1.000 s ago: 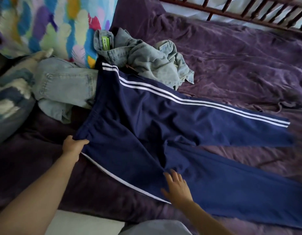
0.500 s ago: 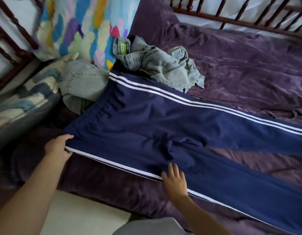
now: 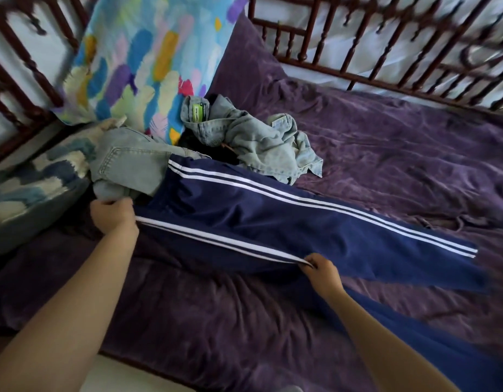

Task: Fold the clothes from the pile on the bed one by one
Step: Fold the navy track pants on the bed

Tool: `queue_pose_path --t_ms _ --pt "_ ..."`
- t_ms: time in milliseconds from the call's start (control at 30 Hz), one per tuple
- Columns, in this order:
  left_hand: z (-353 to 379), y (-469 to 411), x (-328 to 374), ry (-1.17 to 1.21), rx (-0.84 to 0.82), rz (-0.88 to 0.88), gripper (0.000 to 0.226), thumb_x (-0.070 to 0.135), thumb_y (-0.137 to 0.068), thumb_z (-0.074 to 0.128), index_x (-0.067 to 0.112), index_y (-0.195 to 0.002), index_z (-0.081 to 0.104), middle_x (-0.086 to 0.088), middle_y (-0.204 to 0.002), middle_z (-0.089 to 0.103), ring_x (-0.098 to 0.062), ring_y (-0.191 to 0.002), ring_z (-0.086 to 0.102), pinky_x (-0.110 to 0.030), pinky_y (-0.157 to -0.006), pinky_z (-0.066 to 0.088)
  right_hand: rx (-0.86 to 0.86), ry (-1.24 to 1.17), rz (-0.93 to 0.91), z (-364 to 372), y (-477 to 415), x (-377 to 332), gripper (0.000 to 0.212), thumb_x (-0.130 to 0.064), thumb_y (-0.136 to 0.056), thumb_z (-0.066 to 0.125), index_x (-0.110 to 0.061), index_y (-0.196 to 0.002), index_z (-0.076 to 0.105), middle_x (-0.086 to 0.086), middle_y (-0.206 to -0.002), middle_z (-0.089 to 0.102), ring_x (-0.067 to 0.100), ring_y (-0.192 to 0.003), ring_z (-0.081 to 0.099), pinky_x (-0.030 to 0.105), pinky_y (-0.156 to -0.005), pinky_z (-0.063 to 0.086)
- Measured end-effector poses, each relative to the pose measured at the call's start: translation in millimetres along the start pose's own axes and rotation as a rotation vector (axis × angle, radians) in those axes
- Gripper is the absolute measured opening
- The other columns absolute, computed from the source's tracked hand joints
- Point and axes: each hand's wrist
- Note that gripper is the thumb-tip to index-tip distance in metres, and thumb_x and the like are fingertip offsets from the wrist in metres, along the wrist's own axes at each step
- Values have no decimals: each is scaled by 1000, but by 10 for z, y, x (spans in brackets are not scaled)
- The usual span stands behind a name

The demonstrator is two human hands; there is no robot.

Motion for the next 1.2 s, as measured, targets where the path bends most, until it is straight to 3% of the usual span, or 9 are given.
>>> queue_pose_path --t_ms 233,333,367,433,533,667,800,1033,1200 --pt "995 142 493 2 -73 157 30 8 -85 52 3 -113 62 -10 -114 63 -22 -99 58 -27 -82 44 82 -72 28 -576 -666 -166 16 -20 -85 67 -16 -72 61 -2 -64 57 17 -69 53 28 -58 35" --pt "1378 38 461 18 -253 35 5 14 -88 58 11 -84 57 -6 -84 59 -14 -70 55 -32 -79 51 91 -45 61 -619 -955 -175 28 -21 -86 66 -22 -60 53 -6 -58 52 19 -68 51 26 -54 36" --pt "1473 9 414 5 -297 -5 11 16 -89 59 11 -80 53 -3 -78 52 -10 -64 49 -28 -72 50 93 -34 78 -607 -1050 -175 31 -22 -86 65 -22 -58 51 -5 -58 51 21 -70 52 28 -56 36" --pt "1575 14 311 -25 -388 -15 21 16 -89 60 3 -104 55 -6 -88 53 -11 -67 51 -25 -68 48 89 12 121 -553 -1234 -176 27 -26 -88 61 -18 -64 52 1 -66 54 26 -81 57 32 -70 40" --pt "1601 80 116 -235 -353 256 51 10 -84 63 -4 -129 46 -21 -129 50 -30 -105 57 -33 -88 46 87 34 189 -443 -1473 -153 16 -31 -91 56 -18 -83 61 6 -87 61 30 -101 57 37 -92 37" --pt "1627 508 -214 -545 -331 617 67 9 -86 62 5 -144 31 -22 -155 5 -36 -138 22 -40 -106 31 -1 65 177 -331 -1621 64 41 -36 -93 54 -21 -131 51 7 -131 53 28 -126 42 39 -103 32" --pt "1809 1088 -655 -868 -529 870 65 8 -83 64 6 -142 37 -25 -154 11 -46 -136 18 -56 -104 28 -64 138 267 -390 -1503 627 53 -28 -93 52 -23 -143 35 8 -143 37 28 -131 33 40 -104 31" --pt "2252 1996 -1325 -1265 -1018 1123 59 22 -92 50 18 -146 28 -7 -155 17 -28 -134 24 -39 -102 34 -85 287 525 -883 -910 2026 54 -24 -92 52 -18 -143 32 12 -141 38 33 -131 33 40 -102 34" --pt "2647 2552 -1570 -1380 -1185 1146 50 20 -94 45 19 -143 34 3 -151 29 -24 -133 26 -37 -100 35 -189 425 550 -1165 -688 2688 54 -24 -91 50 -21 -142 31 7 -139 42 29 -130 38 38 -100 36"
Point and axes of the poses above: each hand's wrist, its own y-axis away from the middle knuckle, its own z-axis out of the palm, x = y × z
